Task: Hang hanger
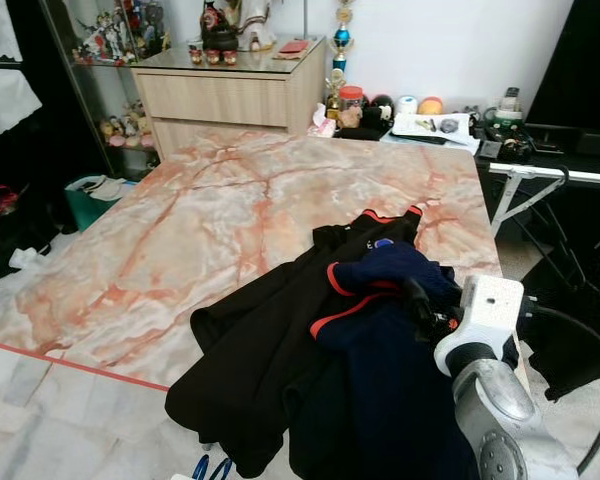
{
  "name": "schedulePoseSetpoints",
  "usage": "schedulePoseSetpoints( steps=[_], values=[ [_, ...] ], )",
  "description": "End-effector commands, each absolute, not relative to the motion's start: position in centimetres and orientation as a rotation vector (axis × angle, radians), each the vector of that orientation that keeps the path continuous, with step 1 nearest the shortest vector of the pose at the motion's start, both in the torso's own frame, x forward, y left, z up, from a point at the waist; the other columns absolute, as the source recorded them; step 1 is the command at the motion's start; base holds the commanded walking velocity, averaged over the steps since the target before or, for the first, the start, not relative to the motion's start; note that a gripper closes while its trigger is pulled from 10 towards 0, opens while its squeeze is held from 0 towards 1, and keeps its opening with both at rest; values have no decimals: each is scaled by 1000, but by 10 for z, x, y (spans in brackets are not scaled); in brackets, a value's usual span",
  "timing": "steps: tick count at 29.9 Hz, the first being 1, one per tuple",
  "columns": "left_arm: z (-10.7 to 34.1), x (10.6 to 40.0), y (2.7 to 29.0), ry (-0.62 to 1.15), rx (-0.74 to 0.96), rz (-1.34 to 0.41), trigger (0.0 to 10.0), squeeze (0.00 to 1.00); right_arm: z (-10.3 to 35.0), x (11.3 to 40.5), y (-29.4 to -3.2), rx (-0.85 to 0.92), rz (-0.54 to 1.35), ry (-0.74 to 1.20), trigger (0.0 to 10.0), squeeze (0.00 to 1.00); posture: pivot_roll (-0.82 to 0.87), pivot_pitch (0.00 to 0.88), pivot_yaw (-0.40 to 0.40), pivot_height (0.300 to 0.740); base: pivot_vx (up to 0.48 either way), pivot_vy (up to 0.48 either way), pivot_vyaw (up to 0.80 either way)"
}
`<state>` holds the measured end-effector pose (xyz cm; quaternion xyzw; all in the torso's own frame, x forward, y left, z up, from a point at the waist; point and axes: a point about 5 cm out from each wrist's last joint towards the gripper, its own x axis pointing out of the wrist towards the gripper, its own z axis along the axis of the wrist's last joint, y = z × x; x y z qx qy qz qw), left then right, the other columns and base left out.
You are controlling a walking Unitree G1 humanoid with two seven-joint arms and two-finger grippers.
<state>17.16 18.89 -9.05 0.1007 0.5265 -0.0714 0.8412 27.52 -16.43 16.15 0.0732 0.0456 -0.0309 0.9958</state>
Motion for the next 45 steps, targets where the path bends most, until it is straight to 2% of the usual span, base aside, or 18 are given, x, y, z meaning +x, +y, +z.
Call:
schedulePoseSetpoints(
  steps=[1,10,15,24,45],
  values=[
    [-91,169,192,1122,226,-144,10000,0,170,271,-171,144,-118,33,10000,0,23,19,35,740,0,0,0],
    [-91,169,193,1119,254,-147,10000,0,163,271,-190,114,-269,46,10000,0,25,15,34,740,0,0,0],
    [-91,169,193,1121,264,-149,10000,0,162,272,-188,118,-262,45,10000,0,27,17,33,740,0,0,-800],
    [-91,169,194,1121,266,-145,10000,0,162,272,-184,42,-264,23,10000,0,31,21,33,740,0,-282,0],
    [-91,169,194,1130,271,-147,10000,0,156,273,-177,-5,-199,34,10000,0,31,22,31,740,0,-289,0]
  ],
)
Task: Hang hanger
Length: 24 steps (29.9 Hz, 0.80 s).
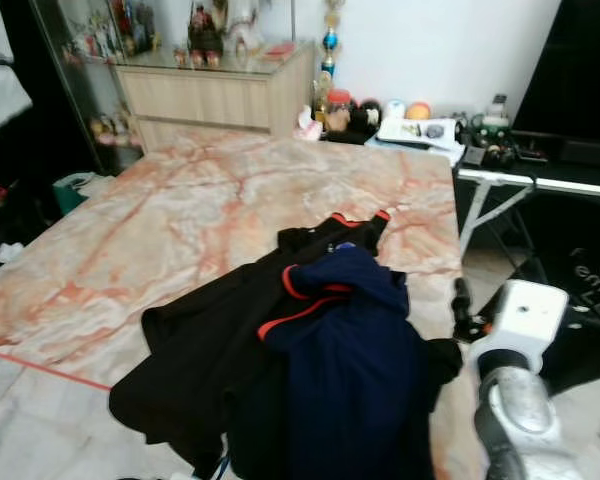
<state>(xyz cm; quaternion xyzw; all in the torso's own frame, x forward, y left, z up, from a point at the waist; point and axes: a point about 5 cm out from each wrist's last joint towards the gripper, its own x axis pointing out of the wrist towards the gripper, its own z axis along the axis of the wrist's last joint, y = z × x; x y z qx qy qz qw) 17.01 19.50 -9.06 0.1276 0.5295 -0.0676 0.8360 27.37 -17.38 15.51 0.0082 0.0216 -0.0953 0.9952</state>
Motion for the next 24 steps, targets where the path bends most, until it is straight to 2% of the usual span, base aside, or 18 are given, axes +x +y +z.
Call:
schedulePoseSetpoints(
  steps=[1,24],
  values=[
    [-91,169,194,1130,272,-147,10000,0,156,273,-177,-8,-197,33,10000,0,31,22,31,740,0,-304,0],
    [-91,169,193,1136,268,-165,10000,0,149,270,-181,15,-222,62,10000,0,30,24,29,740,0,-311,0]
  ],
)
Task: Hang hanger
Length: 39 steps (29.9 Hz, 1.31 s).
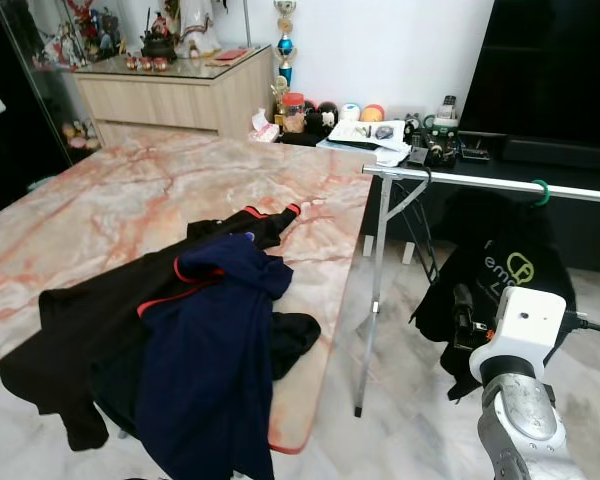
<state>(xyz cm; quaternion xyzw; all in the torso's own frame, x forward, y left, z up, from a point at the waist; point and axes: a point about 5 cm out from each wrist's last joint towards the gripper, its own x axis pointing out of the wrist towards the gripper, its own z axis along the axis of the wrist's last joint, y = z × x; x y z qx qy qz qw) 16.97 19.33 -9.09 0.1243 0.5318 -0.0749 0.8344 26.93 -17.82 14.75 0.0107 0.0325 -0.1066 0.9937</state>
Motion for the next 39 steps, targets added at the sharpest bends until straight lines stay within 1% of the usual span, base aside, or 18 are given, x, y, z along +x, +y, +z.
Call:
schedulePoseSetpoints(
  steps=[1,5,15,22,33,39],
  values=[
    [-91,169,193,1136,268,-166,10000,0,149,270,-181,15,-224,63,10000,0,30,24,29,740,0,-315,0],
    [-91,169,192,1136,273,-175,10000,0,144,269,-184,25,-252,82,10000,0,30,25,29,740,0,-314,0],
    [-91,169,192,1137,277,-181,10000,0,120,260,-202,133,-392,197,10000,0,29,26,31,740,0,-314,0],
    [-91,169,193,1136,280,-183,10000,0,113,257,-202,142,-409,218,10000,0,31,27,32,740,0,-314,-517],
    [-91,170,193,1134,284,-182,10000,0,101,258,-203,131,-415,255,10000,0,30,28,36,740,0,-314,0],
    [-90,172,195,1126,330,-198,10000,0,95,258,-205,115,-414,279,10000,0,27,28,40,740,0,-326,0]
  ],
)
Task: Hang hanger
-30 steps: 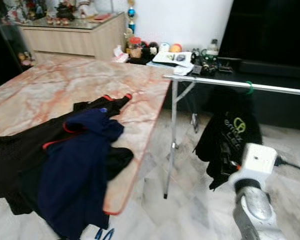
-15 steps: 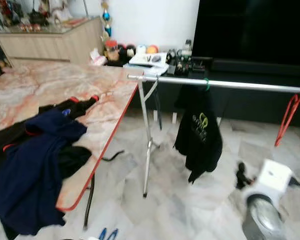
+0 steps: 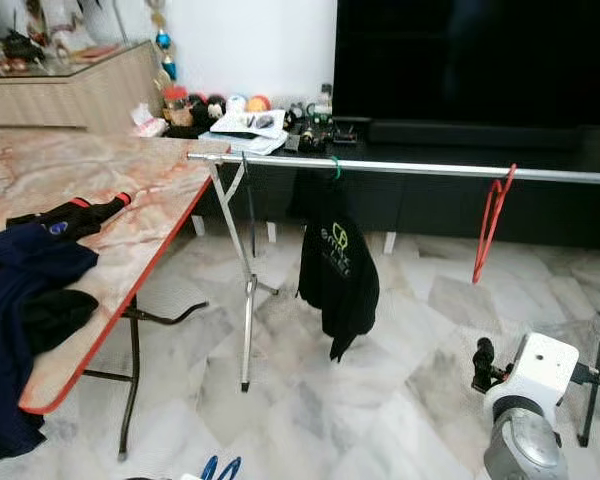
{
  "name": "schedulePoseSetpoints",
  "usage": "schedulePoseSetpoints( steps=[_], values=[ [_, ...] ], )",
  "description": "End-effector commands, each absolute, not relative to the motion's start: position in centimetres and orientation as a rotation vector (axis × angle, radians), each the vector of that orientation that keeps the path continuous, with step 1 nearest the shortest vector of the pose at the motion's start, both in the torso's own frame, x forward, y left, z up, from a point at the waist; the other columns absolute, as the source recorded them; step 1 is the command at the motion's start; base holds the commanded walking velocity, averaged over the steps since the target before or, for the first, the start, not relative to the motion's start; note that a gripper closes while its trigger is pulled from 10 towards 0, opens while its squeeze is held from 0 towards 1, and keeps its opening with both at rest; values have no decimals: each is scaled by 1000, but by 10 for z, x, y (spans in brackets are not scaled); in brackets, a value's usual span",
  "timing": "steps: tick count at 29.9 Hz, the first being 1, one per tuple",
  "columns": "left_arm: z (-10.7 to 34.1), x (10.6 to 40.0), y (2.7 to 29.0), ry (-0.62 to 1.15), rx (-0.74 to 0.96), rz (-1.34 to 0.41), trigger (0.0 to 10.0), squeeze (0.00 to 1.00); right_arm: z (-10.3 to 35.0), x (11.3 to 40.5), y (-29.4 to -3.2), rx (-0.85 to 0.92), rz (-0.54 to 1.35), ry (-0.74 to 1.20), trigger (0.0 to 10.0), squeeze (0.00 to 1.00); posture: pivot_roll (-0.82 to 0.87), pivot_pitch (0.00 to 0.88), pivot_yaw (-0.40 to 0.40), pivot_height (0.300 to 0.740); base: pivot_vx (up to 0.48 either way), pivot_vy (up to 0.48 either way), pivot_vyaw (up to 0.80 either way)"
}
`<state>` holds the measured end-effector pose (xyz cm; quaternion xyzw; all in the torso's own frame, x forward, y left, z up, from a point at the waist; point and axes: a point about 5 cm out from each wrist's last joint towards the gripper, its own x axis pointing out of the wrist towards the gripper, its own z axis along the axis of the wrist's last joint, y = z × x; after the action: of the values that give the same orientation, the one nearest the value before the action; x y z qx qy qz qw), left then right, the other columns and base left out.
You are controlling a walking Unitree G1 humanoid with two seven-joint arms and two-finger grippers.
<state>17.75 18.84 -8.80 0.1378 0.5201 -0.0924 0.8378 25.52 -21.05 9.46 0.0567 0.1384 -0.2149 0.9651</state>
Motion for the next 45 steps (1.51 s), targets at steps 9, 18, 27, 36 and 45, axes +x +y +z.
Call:
schedulePoseSetpoints(
  steps=[9,18,27,36,45],
  values=[
    [-85,180,197,1047,485,-197,10000,0,89,265,-214,40,-388,316,10000,0,27,30,37,740,0,-65,0],
    [-46,240,208,772,713,-272,10000,0,94,281,-220,-93,-300,324,10000,0,20,30,37,740,0,0,0],
    [39,322,219,472,938,-377,10000,0,115,306,-219,-310,-121,254,10000,0,11,24,48,740,0,0,0],
    [82,330,189,359,739,-785,10000,0,116,297,-190,-450,437,328,10000,0,2,6,45,740,0,0,0],
    [118,304,147,306,704,-1235,10000,0,117,276,-181,-598,923,360,10000,0,-4,0,39,740,0,0,0]
  ],
)
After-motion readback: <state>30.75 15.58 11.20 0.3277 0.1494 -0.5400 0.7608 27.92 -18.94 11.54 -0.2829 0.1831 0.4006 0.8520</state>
